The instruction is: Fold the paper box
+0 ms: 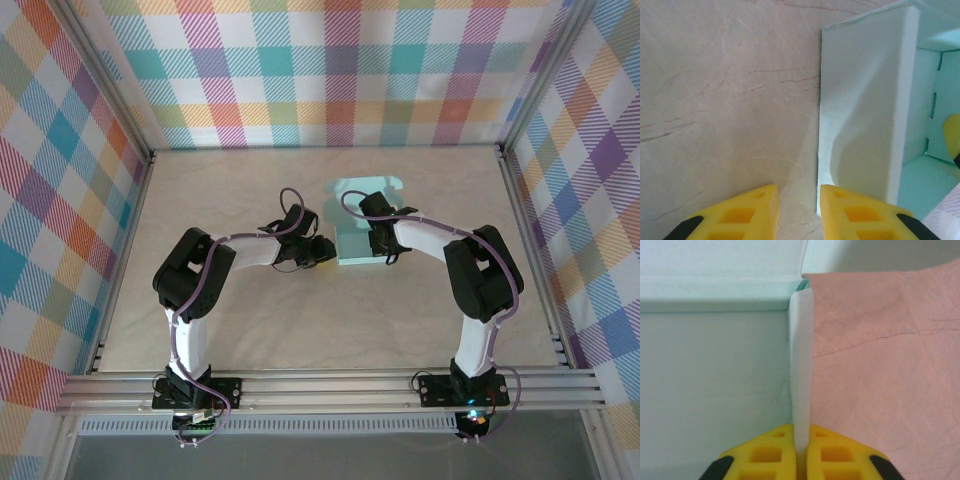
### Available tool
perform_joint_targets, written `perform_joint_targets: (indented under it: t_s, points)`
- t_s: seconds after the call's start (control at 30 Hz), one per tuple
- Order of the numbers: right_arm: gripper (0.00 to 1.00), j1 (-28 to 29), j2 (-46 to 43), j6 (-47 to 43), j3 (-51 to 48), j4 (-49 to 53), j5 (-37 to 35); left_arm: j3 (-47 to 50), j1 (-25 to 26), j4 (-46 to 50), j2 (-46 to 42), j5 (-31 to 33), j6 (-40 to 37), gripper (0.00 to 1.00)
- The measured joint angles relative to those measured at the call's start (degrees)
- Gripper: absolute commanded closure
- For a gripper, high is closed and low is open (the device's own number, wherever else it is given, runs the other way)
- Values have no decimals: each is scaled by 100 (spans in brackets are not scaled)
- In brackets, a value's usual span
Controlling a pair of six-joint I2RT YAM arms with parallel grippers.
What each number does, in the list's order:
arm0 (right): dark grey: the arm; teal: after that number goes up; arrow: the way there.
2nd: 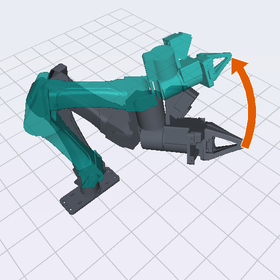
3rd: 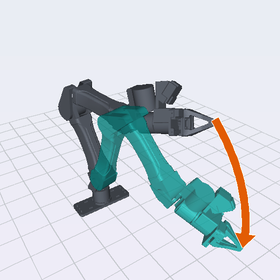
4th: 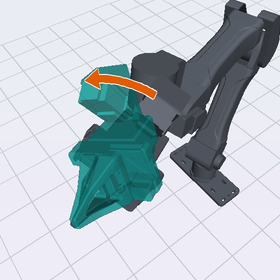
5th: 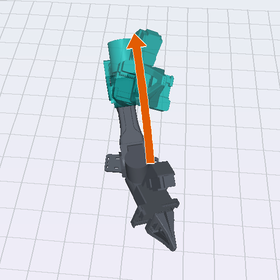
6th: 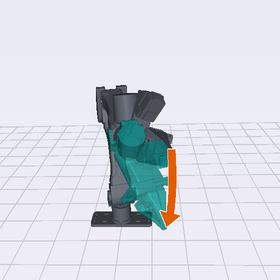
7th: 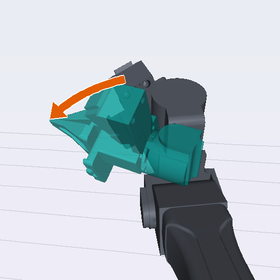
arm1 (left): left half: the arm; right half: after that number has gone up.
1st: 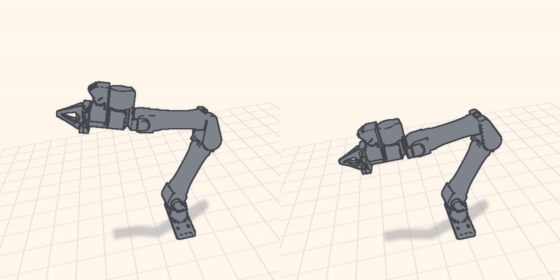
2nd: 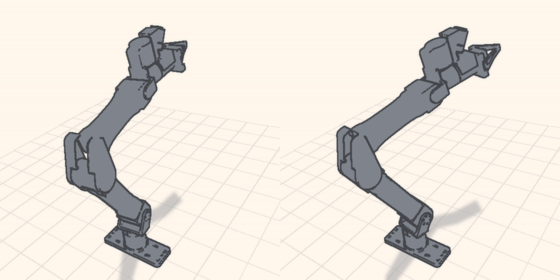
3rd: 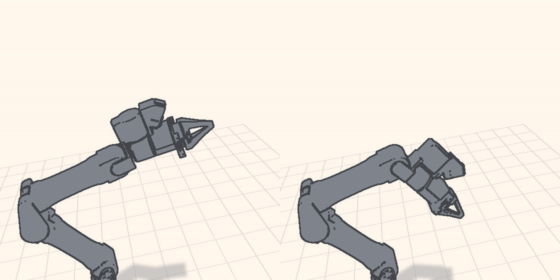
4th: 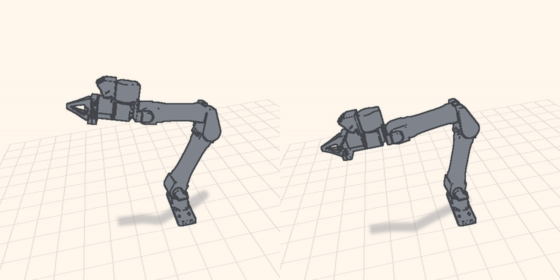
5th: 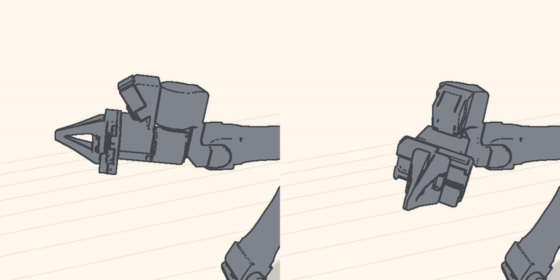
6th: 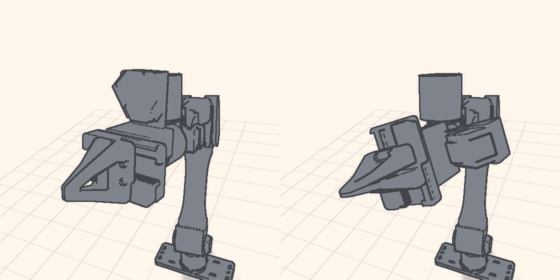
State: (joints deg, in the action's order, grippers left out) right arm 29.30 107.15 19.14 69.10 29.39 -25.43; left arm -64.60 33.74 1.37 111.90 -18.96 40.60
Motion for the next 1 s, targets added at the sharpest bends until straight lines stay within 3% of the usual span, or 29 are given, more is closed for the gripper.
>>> perform_joint_targets:
  t_s: [0.1, 0.2, 0.47, 0.63, 1.0]
  points:
    - [97, 0, 0, -11, 0, 0, -24, 13, 0, 13, -22, 2, -17, 72]
    - [77, 0, 0, 9, 0, -2, -42, 70, 2, 26, -72, 13, -20, 71]
    - [57, 0, -85, -15, -44, 7, 90, 251, 7, 267, -378, 179, -146, 71]
    - [54, -46, -286, 24, -133, -109, 448, 487, 11, 350, -894, 463, -293, 65]
    - [55, -85, -330, 101, -227, -761, 1458, 1003, 13, 544, -2129, 1659, -804, 34]
